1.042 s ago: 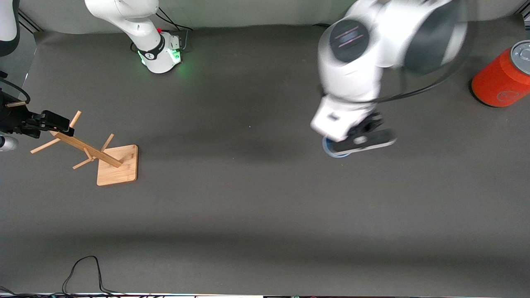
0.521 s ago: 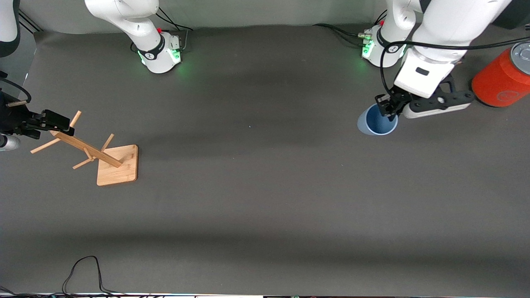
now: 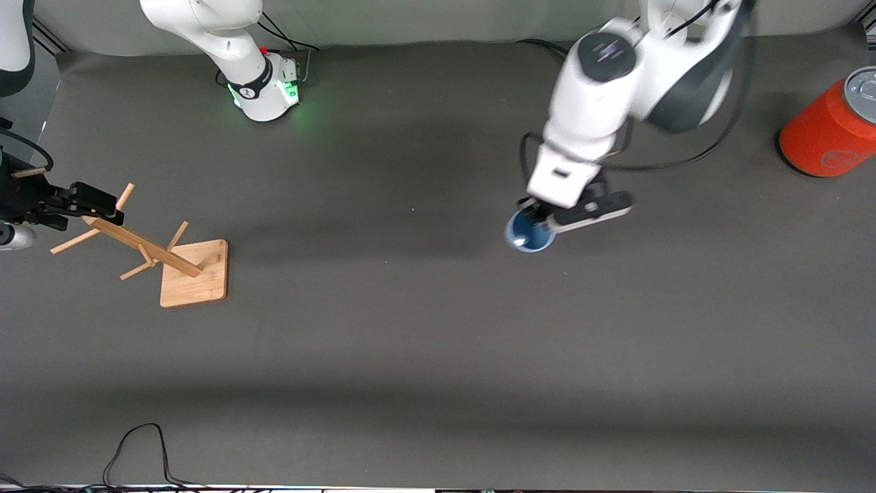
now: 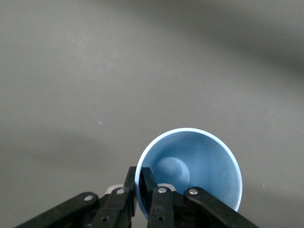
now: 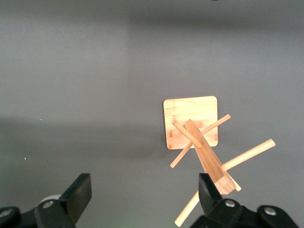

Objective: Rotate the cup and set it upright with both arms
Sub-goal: 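Rotate the blue cup upright with the left gripper and lower it, then open the left gripper and lift it off the cup rim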

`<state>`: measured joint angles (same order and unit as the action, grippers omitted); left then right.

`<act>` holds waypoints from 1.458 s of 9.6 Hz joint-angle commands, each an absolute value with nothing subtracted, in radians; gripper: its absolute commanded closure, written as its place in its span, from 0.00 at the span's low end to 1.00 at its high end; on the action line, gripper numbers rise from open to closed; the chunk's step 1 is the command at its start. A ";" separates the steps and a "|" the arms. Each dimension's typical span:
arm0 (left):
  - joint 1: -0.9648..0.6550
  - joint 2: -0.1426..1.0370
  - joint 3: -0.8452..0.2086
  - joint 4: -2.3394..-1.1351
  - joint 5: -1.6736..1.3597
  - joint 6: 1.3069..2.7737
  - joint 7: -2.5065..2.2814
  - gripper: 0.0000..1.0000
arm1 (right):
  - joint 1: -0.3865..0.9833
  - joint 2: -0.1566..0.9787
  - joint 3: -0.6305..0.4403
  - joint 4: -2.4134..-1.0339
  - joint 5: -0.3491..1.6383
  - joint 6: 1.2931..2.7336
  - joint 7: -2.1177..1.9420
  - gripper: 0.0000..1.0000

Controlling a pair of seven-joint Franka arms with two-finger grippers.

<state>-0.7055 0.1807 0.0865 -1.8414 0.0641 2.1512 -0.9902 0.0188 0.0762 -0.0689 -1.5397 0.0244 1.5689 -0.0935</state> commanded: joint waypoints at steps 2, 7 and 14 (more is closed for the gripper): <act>-0.785 0.447 0.100 -1.747 0.104 2.282 -1.162 1.00 | 0.025 0.066 -0.072 -1.554 0.014 1.583 -0.118 0.00; -0.834 0.610 0.100 -1.700 0.127 2.407 -1.311 1.00 | 0.023 0.067 -0.074 -1.555 0.014 1.583 -0.117 0.00; -0.787 0.566 0.106 -1.545 0.112 2.152 -1.310 0.00 | 0.025 0.066 -0.072 -1.569 0.015 1.594 -0.112 0.00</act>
<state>-0.8097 0.5871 0.1030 -1.6088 0.1081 2.2656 -1.2981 0.0191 0.0786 -0.0691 -1.5483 0.0237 1.5714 -0.0948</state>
